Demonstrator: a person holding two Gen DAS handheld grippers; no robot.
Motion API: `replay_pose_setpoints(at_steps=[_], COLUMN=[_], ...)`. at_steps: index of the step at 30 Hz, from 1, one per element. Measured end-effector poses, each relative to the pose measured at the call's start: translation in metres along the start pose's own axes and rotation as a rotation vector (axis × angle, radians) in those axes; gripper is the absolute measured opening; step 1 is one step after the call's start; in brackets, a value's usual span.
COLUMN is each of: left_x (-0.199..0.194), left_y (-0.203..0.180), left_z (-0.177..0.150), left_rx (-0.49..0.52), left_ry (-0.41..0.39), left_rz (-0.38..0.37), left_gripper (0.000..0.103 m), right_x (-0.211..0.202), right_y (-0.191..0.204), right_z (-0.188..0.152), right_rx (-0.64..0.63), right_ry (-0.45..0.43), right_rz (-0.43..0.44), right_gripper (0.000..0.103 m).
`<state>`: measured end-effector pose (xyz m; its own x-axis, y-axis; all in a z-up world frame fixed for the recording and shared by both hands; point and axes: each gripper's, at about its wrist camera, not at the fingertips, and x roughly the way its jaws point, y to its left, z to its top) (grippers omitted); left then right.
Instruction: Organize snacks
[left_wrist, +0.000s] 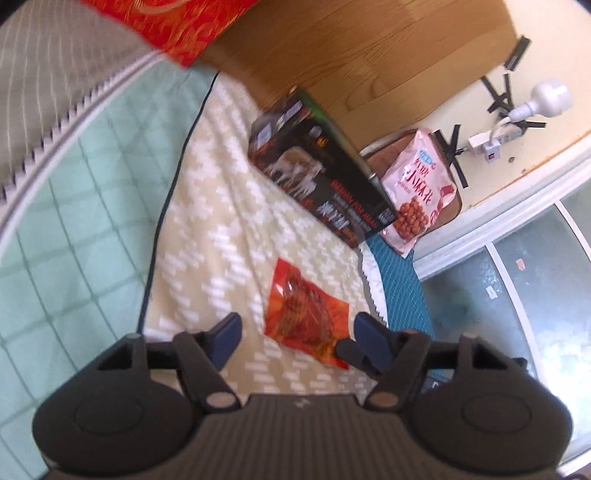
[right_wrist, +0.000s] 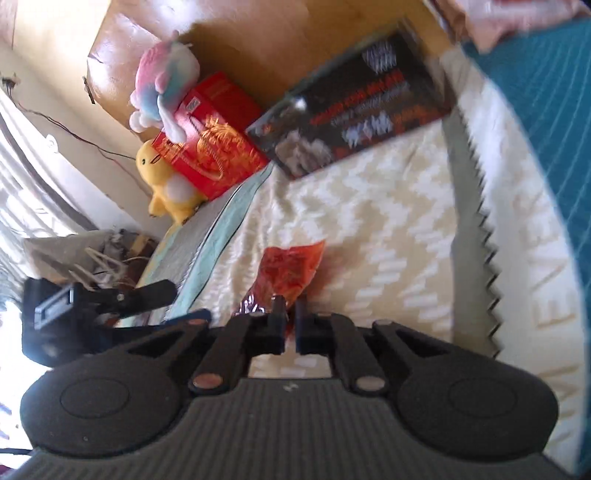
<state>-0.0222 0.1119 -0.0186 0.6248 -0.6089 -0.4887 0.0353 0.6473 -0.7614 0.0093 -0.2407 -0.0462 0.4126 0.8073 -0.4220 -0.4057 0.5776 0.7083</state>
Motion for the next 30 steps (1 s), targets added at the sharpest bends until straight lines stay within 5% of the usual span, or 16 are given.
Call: replay_pose_setpoints(at_steps=[4,7,8,9,13,19,25,28,29,30], left_x=[0.007,0.011,0.012,0.014,0.019,0.029,0.068,0.096,0.102,0.104], left_y=[-0.007,-0.008,-0.008,-0.008,-0.02,-0.048,-0.107,-0.129,-0.131,-0.129], left_z=[0.0,-0.004,-0.004,-0.003,0.003,0.036,0.111,0.146,0.151,0.151], left_rx=[0.017,0.017,0.015,0.001,0.037,0.116,0.253,0.303,0.303,0.291], left_ry=[-0.01,-0.015,-0.003,0.02,0.03,0.018,-0.012,-0.06,-0.09,-0.111], left_rz=[0.007,0.003,-0.017,-0.046,-0.052,-0.091,-0.086,0.012,0.082,0.154], left_gripper=[0.071,0.056,0.037,0.03,0.029,0.029,0.032,0.057,0.058,0.056], right_x=[0.01,0.017,0.018,0.017,0.009,0.005,0.005,0.015,0.021,0.029], right_y=[-0.011,-0.024,-0.024,-0.022,-0.01,0.008,0.019,0.024,0.028,0.031], right_z=[0.001,0.004,0.005,0.005,0.016,0.05,0.127,0.171,0.18,0.183], right_rx=[0.117,0.253,0.256,0.251,0.222,0.126,0.018,-0.047,-0.118,-0.189], right_ry=[0.069,0.118,0.123,0.122,0.087,-0.012,-0.154,-0.231,-0.26,-0.272], right_rz=[0.112,0.216,0.22,0.223,0.241,0.202,0.121,0.014,-0.077,-0.167], right_gripper=[0.007,0.007,0.007,0.007,0.007,0.007,0.007,0.012,0.017,0.035])
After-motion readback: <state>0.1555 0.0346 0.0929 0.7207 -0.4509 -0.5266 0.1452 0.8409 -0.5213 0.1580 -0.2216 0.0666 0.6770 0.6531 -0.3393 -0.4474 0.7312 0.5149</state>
